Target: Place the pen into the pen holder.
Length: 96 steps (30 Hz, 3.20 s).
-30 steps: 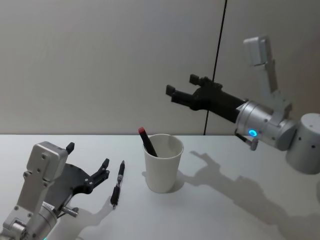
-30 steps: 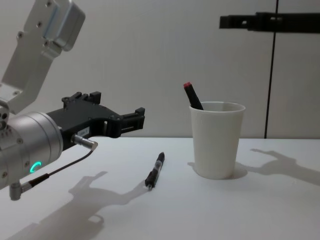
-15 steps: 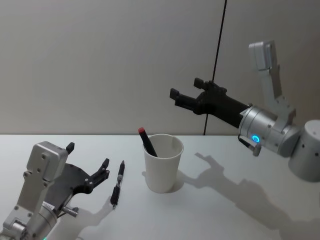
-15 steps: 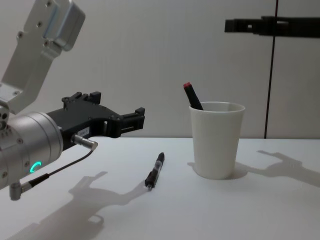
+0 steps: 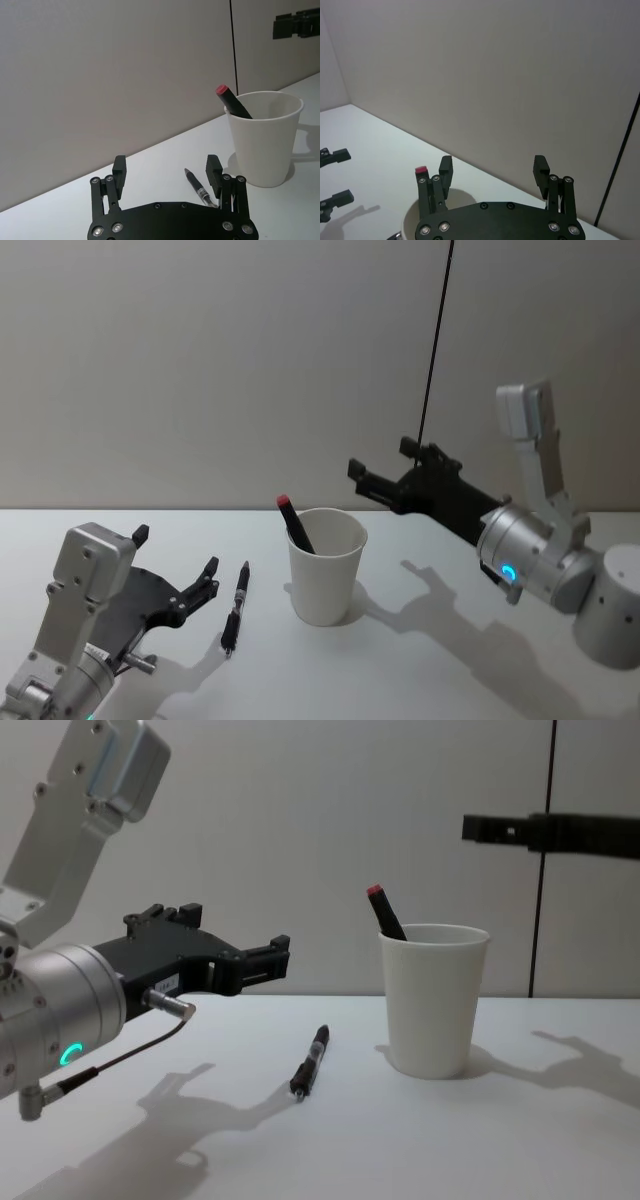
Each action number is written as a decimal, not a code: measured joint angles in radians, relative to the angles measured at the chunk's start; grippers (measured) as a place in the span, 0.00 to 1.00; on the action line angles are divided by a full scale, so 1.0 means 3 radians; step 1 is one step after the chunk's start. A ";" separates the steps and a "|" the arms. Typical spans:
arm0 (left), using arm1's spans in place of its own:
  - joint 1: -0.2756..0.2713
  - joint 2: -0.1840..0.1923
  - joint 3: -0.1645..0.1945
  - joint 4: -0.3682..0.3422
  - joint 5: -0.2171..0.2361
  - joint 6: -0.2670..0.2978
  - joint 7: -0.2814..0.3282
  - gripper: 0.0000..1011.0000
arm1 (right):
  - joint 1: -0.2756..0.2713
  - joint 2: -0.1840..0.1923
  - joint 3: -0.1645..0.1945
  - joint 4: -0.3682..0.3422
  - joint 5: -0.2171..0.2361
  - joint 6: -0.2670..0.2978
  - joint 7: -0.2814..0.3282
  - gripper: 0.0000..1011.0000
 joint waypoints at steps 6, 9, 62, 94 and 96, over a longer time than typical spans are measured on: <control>0.0000 0.0000 0.0000 0.0000 0.0000 0.0000 0.0000 0.99 | -0.0178 0.0001 0.0010 -0.0117 -0.0049 -0.0074 -0.0132 0.99; 0.0000 0.0000 0.0000 0.0000 0.0000 0.0000 0.0000 0.99 | -0.0275 0.0002 0.0016 -0.0182 -0.0075 -0.0116 -0.0203 0.99; 0.0000 0.0000 0.0000 0.0000 0.0000 0.0000 0.0000 0.99 | -0.1558 0.0010 0.0084 -0.1016 -0.0430 -0.0644 -0.1155 0.99; 0.0000 0.0000 0.0000 0.0000 0.0000 0.0000 0.0000 0.99 | -0.1558 0.0010 0.0082 -0.1016 -0.0428 -0.0643 -0.1154 0.99; 0.0000 0.0000 0.0000 0.0000 0.0000 0.0000 0.0000 0.99 | -0.1558 0.0010 0.0082 -0.1016 -0.0428 -0.0643 -0.1155 0.99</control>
